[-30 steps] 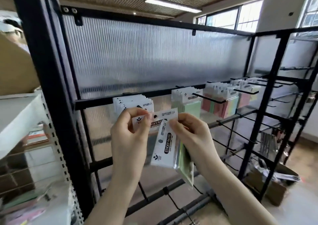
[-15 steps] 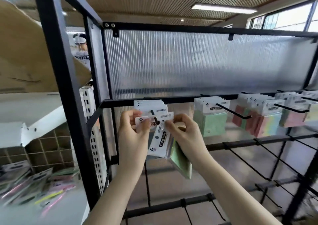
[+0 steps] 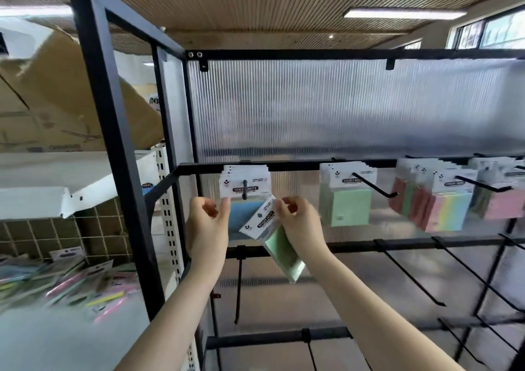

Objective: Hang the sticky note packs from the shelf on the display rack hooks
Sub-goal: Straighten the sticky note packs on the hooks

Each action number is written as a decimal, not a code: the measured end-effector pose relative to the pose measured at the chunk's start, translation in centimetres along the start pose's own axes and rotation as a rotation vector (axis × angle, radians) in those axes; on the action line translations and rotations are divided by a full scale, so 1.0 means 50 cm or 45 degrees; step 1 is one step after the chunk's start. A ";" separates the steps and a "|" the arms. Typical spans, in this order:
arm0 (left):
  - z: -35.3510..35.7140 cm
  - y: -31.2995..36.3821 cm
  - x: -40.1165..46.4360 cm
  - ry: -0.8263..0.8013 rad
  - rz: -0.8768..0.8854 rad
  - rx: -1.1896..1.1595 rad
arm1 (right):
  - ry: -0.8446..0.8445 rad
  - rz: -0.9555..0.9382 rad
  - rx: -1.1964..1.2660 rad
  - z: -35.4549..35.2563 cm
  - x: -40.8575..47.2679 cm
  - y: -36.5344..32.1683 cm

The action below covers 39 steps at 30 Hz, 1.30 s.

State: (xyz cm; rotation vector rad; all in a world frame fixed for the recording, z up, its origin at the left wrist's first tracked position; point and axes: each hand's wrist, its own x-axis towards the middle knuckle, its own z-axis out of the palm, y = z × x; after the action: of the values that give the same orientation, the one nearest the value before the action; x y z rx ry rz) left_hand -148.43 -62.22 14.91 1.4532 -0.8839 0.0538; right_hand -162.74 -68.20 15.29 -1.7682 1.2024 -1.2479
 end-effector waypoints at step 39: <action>0.231 0.208 -0.179 -0.786 0.335 -0.613 | 0.485 -0.369 0.142 -0.311 -0.040 0.060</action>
State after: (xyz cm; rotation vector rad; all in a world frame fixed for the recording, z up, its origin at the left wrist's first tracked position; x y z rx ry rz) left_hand -165.78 -66.18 17.17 0.8940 -1.4702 -0.4066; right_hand -178.55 -67.48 17.15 -1.7129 1.0732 -1.8501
